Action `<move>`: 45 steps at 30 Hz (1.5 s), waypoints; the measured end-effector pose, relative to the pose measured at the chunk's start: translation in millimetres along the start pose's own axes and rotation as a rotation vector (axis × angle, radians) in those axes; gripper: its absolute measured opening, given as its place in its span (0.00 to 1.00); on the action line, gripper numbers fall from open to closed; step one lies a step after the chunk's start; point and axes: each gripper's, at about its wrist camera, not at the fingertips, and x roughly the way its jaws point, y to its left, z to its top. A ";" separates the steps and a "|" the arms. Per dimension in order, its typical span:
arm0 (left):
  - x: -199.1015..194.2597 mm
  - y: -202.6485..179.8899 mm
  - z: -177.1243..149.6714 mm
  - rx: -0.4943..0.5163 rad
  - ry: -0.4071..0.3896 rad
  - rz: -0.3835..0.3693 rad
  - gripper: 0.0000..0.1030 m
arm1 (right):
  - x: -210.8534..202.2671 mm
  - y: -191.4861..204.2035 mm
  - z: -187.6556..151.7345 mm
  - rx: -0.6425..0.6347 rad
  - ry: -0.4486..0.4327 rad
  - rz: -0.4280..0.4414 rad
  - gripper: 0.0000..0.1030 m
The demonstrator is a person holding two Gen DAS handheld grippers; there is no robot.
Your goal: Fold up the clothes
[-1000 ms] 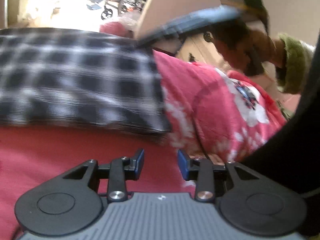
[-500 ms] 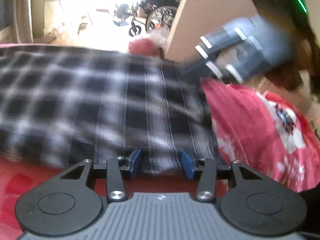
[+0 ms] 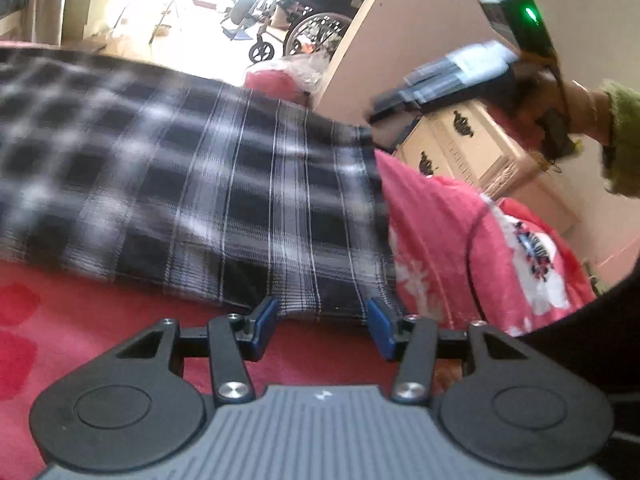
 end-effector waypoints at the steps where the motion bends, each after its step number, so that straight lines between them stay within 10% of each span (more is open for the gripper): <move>1: -5.1 1.5 1.0 0.005 -0.009 -0.006 0.50 | -4.4 1.8 10.8 -0.009 -0.033 0.005 0.26; 7: -20.1 23.5 13.4 -0.007 -0.094 0.085 0.51 | 31.2 37.7 81.7 -0.065 -0.196 0.177 0.26; 16: -43.0 62.0 10.7 -0.140 0.003 0.148 0.48 | 82.5 16.3 80.5 0.067 -0.081 0.186 0.24; 21: -145.3 120.9 41.9 -0.315 -0.001 0.437 0.49 | 44.3 -17.5 113.8 0.228 -0.221 0.208 0.25; 25: -242.9 159.9 95.0 -0.354 0.000 0.829 0.50 | 21.1 -30.1 182.7 0.210 -0.382 0.213 0.25; 31: -377.5 187.9 159.4 -0.480 -0.011 1.192 0.60 | -4.5 -45.8 286.9 0.207 -0.560 0.373 0.26; 38: -395.1 229.9 141.0 -0.657 -0.166 1.075 0.62 | 54.8 28.2 393.9 0.048 -0.481 0.572 0.26; 45: -248.2 338.7 96.6 -0.661 -0.226 0.816 0.47 | 189.0 120.6 437.2 0.013 -0.400 0.605 0.24</move>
